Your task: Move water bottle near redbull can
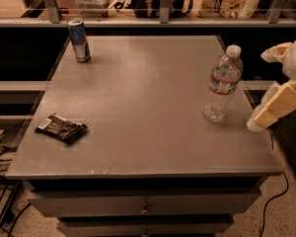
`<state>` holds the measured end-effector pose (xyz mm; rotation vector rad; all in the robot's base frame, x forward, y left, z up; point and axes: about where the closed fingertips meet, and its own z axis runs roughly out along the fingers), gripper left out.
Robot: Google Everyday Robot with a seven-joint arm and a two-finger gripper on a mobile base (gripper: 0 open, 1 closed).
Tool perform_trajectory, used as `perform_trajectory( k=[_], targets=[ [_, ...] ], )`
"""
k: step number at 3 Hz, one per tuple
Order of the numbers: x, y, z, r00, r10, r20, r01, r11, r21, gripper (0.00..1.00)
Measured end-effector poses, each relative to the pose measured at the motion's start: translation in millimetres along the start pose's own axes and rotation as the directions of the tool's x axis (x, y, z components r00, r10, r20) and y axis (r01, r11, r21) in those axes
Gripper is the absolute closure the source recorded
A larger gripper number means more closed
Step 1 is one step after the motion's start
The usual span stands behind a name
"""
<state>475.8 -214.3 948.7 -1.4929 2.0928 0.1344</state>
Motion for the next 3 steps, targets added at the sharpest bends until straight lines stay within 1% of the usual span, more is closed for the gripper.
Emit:
perform_trajectory(
  k=[1,2,3],
  targets=[
    [2.0,-10.8,16.6,0.994,0.048,0.094,-0.047,0.9988,-0.015,0.0],
    [-6.7,-16.3,34.6,0.98,0.072,0.186,-0.061,0.9962,-0.062,0.0],
    [-20.4,-19.6,51.2,0.96,0.09,0.266,-0.062,0.9918,-0.112,0.15]
  ],
)
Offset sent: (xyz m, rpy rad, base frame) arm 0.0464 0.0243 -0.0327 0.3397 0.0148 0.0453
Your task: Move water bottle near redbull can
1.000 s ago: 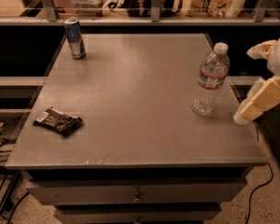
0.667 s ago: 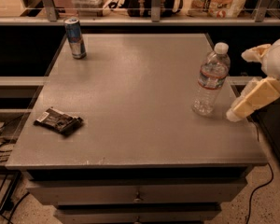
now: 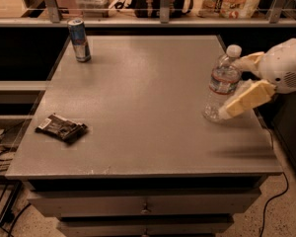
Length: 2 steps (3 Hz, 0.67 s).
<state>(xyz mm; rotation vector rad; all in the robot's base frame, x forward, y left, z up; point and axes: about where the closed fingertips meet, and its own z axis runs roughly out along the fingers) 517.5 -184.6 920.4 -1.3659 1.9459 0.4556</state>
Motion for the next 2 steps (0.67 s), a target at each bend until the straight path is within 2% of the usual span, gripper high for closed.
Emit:
perform_trajectory(
  k=[2],
  targets=[
    [-25.1,1.5,24.7,0.997,-0.018,0.079,0.024,0.9976,-0.065,0.62]
  ],
)
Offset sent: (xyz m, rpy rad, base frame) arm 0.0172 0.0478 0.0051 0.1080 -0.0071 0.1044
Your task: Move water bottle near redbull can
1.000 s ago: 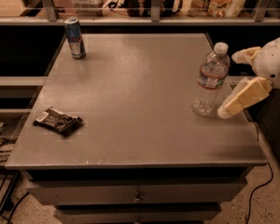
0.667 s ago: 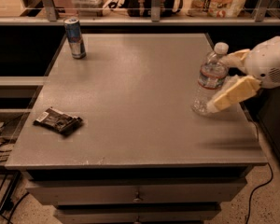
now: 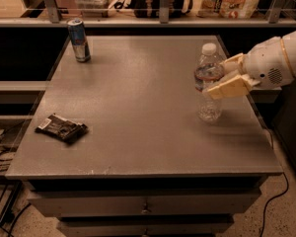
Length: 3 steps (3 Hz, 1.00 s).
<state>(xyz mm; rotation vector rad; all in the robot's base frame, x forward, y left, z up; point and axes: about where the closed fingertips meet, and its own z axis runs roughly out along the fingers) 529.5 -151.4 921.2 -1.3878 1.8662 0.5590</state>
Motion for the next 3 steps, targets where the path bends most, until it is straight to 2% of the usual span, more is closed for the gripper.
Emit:
perform_trajectory(
  k=[1,2,3],
  targets=[
    [-26.8,-2.6,10.9,0.999,-0.02,0.03,0.021,0.9996,-0.019,0.85],
    [-68.8,-8.1,26.7,0.996,-0.06,0.071,0.062,0.9977,-0.027,1.0],
    [-119.0,-17.4,54.1,0.988,-0.09,0.126,0.094,0.9954,-0.022,1.0]
  ],
)
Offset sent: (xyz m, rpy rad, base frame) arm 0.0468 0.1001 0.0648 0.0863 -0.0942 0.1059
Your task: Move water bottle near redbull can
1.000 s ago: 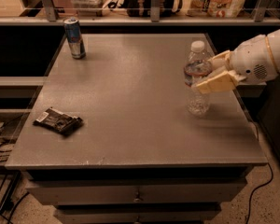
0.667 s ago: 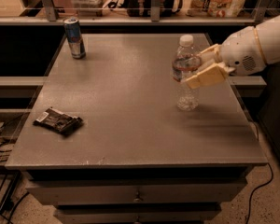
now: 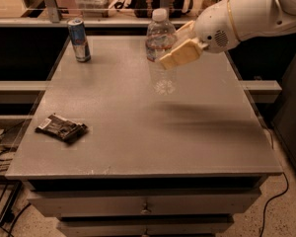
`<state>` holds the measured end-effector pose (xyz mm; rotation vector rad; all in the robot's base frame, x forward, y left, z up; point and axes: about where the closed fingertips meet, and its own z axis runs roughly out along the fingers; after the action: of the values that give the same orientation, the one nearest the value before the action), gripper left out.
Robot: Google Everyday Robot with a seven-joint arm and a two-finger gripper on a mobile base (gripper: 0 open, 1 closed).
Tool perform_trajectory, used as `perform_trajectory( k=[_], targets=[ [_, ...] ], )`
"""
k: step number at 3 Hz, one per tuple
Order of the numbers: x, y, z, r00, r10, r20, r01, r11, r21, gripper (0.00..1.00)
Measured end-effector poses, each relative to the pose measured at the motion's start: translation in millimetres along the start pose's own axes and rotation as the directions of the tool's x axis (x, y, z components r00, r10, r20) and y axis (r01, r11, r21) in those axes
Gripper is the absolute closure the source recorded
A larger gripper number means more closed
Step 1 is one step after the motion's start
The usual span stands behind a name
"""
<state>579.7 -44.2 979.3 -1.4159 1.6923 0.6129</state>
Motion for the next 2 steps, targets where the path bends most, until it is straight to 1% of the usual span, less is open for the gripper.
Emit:
perform_trajectory(
  k=[1,2],
  targets=[
    [-0.1,0.0,0.1,1.0,0.0,0.0,0.0,1.0,0.0,1.0],
    [-4.0,-8.6,11.4,1.0,0.005,0.03,-0.006,0.9991,0.041,1.0]
  ],
)
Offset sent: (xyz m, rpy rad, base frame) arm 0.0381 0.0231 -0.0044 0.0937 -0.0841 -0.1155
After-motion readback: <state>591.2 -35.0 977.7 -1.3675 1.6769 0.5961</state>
